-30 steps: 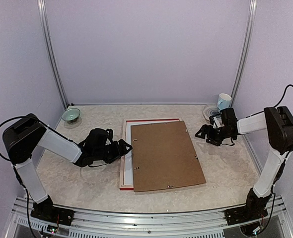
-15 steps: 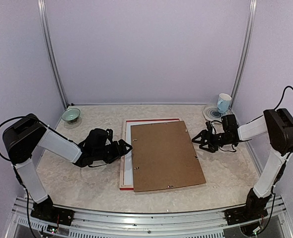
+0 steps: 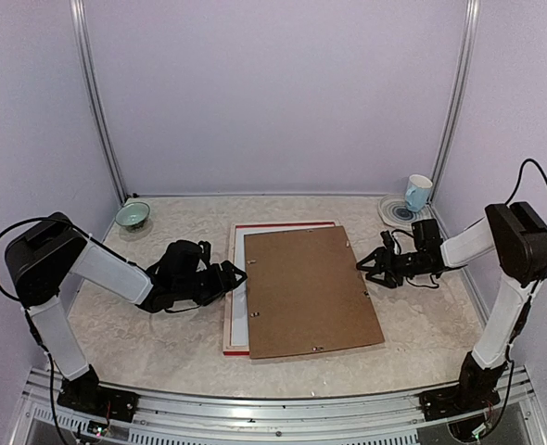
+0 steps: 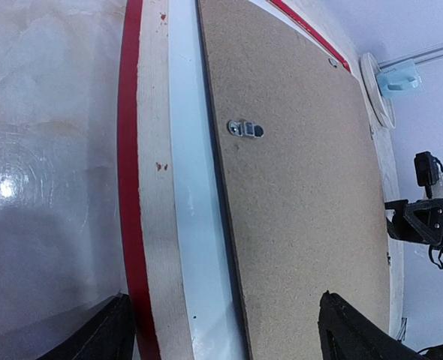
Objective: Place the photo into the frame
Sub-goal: Pick up the backboard from the frame body.
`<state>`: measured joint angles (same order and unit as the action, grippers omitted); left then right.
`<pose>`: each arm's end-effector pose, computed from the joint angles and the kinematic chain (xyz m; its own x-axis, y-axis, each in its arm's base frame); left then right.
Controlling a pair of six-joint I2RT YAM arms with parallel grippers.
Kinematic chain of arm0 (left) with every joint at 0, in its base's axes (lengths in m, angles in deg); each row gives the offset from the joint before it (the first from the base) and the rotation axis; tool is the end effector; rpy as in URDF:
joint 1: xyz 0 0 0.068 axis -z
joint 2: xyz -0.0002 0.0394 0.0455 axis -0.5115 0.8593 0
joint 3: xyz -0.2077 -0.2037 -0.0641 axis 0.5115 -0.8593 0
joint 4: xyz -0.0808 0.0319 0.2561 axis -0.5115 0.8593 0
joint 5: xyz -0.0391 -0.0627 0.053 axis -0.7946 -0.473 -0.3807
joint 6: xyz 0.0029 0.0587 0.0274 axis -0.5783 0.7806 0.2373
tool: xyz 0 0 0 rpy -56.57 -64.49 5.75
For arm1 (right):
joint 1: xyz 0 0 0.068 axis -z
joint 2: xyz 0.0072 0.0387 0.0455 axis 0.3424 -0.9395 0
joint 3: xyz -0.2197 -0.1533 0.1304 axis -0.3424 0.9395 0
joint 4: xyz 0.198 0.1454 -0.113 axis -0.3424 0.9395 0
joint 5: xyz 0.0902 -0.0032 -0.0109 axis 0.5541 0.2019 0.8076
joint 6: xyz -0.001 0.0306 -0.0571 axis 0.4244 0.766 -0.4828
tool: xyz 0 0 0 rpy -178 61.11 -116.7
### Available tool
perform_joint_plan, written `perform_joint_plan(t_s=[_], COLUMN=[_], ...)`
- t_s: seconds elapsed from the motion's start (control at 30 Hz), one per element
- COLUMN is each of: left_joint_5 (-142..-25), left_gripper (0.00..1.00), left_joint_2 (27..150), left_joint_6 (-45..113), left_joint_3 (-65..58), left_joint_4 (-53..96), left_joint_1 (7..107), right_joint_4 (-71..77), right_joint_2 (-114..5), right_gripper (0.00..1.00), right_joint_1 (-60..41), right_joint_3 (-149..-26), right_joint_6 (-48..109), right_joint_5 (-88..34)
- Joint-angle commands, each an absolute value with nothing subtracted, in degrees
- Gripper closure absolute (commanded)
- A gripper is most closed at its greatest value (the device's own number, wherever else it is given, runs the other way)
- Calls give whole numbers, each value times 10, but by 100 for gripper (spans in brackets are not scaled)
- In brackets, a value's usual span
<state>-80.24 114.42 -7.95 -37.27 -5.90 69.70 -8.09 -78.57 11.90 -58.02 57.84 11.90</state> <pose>0.2699 -0.2238 0.1286 -0.8041 -0.3752 -0.4612 0.0671 0.7135 -0.6975 0.3407 0.0860 0.1232 -0.9371 0.2515 -0.2420 -0.0618 0.5629 0.8242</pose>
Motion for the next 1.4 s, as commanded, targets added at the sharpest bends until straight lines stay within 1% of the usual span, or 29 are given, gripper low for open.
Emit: perform_joint_plan(t_s=[0.0, 0.07, 0.23, 0.33, 0.57, 0.63, 0.73, 0.8, 0.9, 1.03, 1.37], left_joint_5=[-813, -813, -811, -809, -811, -812, -812, -813, -813, -814, -815], left_gripper=[17, 17, 17, 17, 16, 16, 17, 16, 17, 17, 17], left_joint_2=[1153, 1153, 1148, 1146, 1145, 1146, 1147, 1147, 1148, 1150, 1151], left_joint_6=[-84, -83, -83, -81, -83, -83, -83, -83, -83, -84, -84], left_joint_3=[-369, -369, -372, -374, -376, -374, -372, -371, -369, -368, -363], left_joint_4=[-57, -56, -55, -54, -55, -55, -55, -55, -54, -54, -53], left_joint_1=[701, 702, 702, 702, 702, 702, 702, 702, 702, 702, 702], right_joint_4=[-83, -85, -99, -112, -174, -175, -167, -157, -146, -152, -221], right_joint_2=[-810, -815, -832, -845, -864, -861, -851, -842, -829, -822, -809], right_gripper=[37, 41, 55, 59, 76, 80, 88, 90, 95, 98, 99], right_joint_1=[114, 114, 114, 116, 124, 125, 128, 129, 131, 131, 131], right_joint_3=[-565, -565, -562, -558, -538, -538, -541, -544, -549, -549, -533], right_joint_6=[592, 594, 602, 607, 642, 644, 642, 638, 636, 649, 717], right_joint_5=[133, 137, 150, 158, 201, 202, 199, 195, 192, 199, 207])
